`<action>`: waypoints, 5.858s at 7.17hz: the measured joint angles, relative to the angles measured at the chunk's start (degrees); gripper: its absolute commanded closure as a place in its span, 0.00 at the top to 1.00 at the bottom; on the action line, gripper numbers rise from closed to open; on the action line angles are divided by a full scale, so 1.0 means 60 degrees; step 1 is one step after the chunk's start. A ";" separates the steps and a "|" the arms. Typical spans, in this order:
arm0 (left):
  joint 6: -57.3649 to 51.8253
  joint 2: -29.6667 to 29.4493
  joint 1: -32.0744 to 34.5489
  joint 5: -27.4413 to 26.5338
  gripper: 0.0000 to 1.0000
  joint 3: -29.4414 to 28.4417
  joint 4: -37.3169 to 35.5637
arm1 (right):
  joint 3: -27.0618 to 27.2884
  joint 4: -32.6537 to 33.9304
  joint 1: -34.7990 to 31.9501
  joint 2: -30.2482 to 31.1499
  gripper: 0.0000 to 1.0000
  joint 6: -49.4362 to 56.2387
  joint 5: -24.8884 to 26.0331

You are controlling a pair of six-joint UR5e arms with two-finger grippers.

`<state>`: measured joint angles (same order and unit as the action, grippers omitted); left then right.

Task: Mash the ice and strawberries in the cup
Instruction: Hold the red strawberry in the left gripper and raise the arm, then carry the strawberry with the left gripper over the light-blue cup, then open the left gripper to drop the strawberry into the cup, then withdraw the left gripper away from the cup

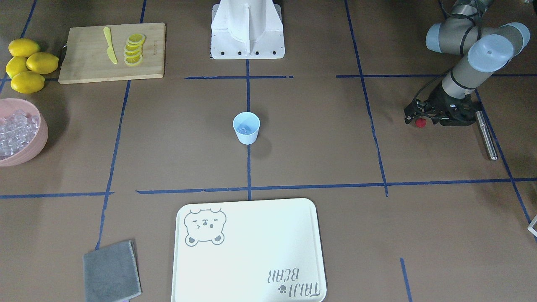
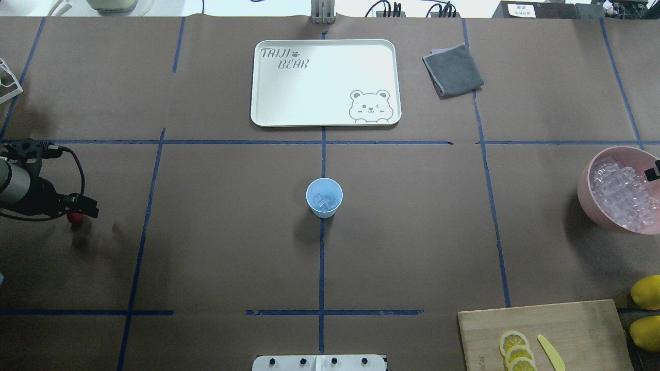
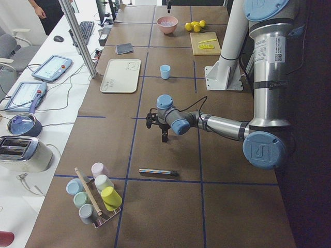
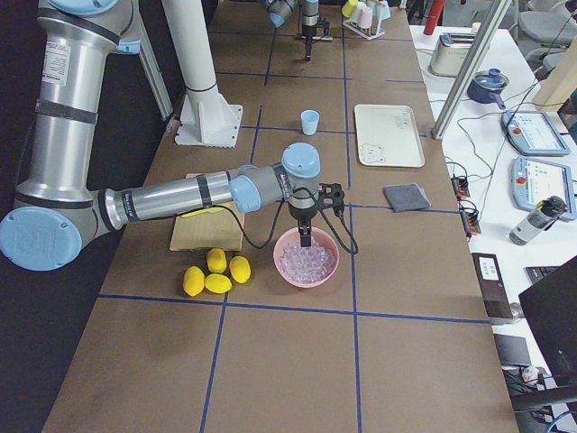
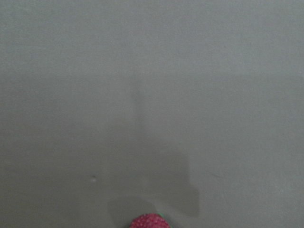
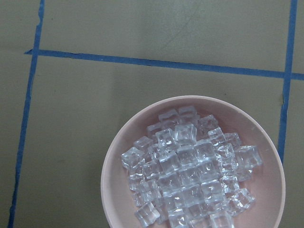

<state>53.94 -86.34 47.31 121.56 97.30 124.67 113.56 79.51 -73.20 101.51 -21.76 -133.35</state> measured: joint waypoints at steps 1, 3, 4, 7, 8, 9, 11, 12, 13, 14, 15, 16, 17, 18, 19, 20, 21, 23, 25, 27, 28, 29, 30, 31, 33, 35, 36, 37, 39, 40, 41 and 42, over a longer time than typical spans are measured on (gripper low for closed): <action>0.0011 -0.0058 -0.0020 -0.0009 1.00 -0.0072 0.0079 | -0.0005 0.0003 -0.0002 -0.0002 1.00 0.0006 0.0014; 0.0018 -0.0091 -0.0040 -0.0014 1.00 -0.0181 0.0108 | -0.0018 0.0004 -0.0002 -0.0026 1.00 0.0006 0.0039; 0.0019 -0.0088 -0.0045 -0.0015 1.00 -0.0227 0.0110 | -0.0024 0.0004 -0.0002 -0.0034 1.00 0.0000 0.0048; 0.0020 -0.0020 -0.0049 -0.0015 0.96 -0.0273 0.0111 | -0.0041 0.0014 0.0010 -0.0061 1.00 -0.0005 0.0061; 0.0023 -0.0004 -0.0049 -0.0015 0.91 -0.0285 0.0111 | -0.0053 0.0017 0.0011 -0.0063 1.00 -0.0006 0.0062; 0.0029 0.0000 -0.0048 -0.0012 0.72 -0.0289 0.0111 | -0.0067 0.0018 0.0012 -0.0073 1.00 -0.0006 0.0062; 0.0053 0.0004 -0.0049 -0.0002 0.13 -0.0281 0.0111 | -0.0094 0.0019 0.0012 -0.0083 1.00 -0.0005 0.0062; 0.0059 0.0005 -0.0049 -0.0001 0.00 -0.0269 0.0111 | -0.0099 0.0019 0.0012 -0.0086 1.00 -0.0006 0.0062; 0.0066 0.0003 -0.0049 0.0014 0.00 -0.0220 0.0111 | -0.0102 0.0019 0.0013 -0.0087 1.00 -0.0005 0.0062; 0.0130 -0.0026 -0.0049 0.0056 0.00 -0.0055 0.0111 | -0.0102 0.0019 0.0013 -0.0091 1.00 -0.0005 0.0059; 0.0381 -0.0106 -0.0059 0.0165 0.00 0.0325 0.0088 | -0.0103 0.0019 0.0012 -0.0097 1.00 -0.0005 0.0046; 0.0879 -0.0314 -0.0068 0.0408 0.00 0.0817 0.0045 | -0.0103 0.0019 0.0013 -0.0099 1.00 -0.0005 0.0026; 0.1573 -0.0758 -0.0073 0.0686 0.00 0.1220 0.0032 | -0.0107 0.0019 0.0010 -0.0094 1.00 -0.0003 0.0009; 0.2380 -0.1403 -0.0106 0.0841 0.00 0.1470 0.0026 | -0.0112 0.0019 -0.0002 -0.0083 1.00 0.0004 -0.0003; 0.3357 -0.2262 -0.0303 0.0881 0.00 0.1558 0.0021 | -0.0115 0.0018 -0.0018 -0.0078 1.00 0.0007 -0.0008; 0.4397 -0.3169 -0.0730 0.0846 0.00 0.1511 0.0010 | -0.0117 0.0019 -0.0041 -0.0074 1.00 0.0009 -0.0010; 0.5307 -0.4030 -0.1232 0.0593 0.00 0.1346 -0.0003 | -0.0117 0.0019 -0.0070 -0.0073 1.00 0.0008 -0.0011; 0.6055 -0.5478 -0.2185 -0.0687 0.00 0.0611 -0.0015 | -0.0111 0.0019 -0.0134 -0.0073 1.00 0.0009 -0.0016; 0.6106 -0.6420 -0.2793 -0.1726 0.01 -0.0330 0.0006 | -0.0096 0.0019 -0.0147 -0.0091 1.00 0.0009 -0.0024; 0.6043 -0.6626 -0.3047 -0.2129 0.27 -0.0632 0.0034 | -0.0101 0.0019 -0.0149 -0.0100 1.00 0.0009 -0.0025; 0.6023 -0.6639 -0.3078 -0.2184 0.41 -0.0671 0.0049 | -0.0102 0.0019 -0.0150 -0.0101 1.00 0.0009 -0.0026; 0.6015 -0.6642 -0.3088 -0.2203 0.68 -0.0682 0.0059 | -0.0107 0.0019 -0.0149 -0.0102 1.00 0.0009 -0.0023; 0.6012 -0.6649 -0.3092 -0.2209 0.73 -0.0683 0.0069 | -0.0113 0.0019 -0.0149 -0.0102 1.00 0.0009 -0.0020; 0.6007 -0.6654 -0.3094 -0.2212 0.75 -0.0681 0.0076 | -0.0120 0.0022 -0.0149 -0.0102 1.00 0.0009 -0.0020; 0.5997 -0.6659 -0.3095 -0.2212 0.75 -0.0662 0.0081 | -0.0135 0.0023 -0.0149 -0.0101 1.00 0.0009 -0.0013; 0.5763 -0.6575 -0.2975 -0.2191 0.73 -0.0364 0.0057 | -0.0232 0.0020 -0.0169 -0.0093 1.00 0.0111 -0.0012; 0.5574 -0.6284 -0.2796 -0.2119 0.73 -0.0036 0.0027 | -0.0403 0.0022 -0.0241 -0.0101 1.00 0.0370 0.0001; 0.5260 -0.5754 -0.2465 -0.1771 0.73 0.0313 0.0017 | -0.0658 0.0029 -0.0416 -0.0158 1.00 0.0772 0.0027; 0.3721 -0.4399 -0.1087 -0.0212 0.73 0.0732 0.0009 | -0.1113 0.0348 -0.0935 -0.0385 1.00 0.1816 0.0049; 0.2456 -0.3457 -0.0343 0.0466 0.73 0.0865 0.0008 | -0.1197 0.0764 -0.1190 -0.0551 1.00 0.2384 0.0064; 0.0856 -0.2383 0.0384 0.0955 0.72 0.0947 0.0008 | -0.1242 0.1131 -0.1439 -0.0647 1.00 0.2925 0.0088; -0.0691 -0.1484 0.1077 0.1250 0.72 0.0923 0.0005 | -0.1300 0.1328 -0.1643 -0.0680 1.00 0.3326 0.0122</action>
<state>49.79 -95.25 53.77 129.06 102.85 124.69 105.76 87.48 -83.06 97.43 -1.81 -132.62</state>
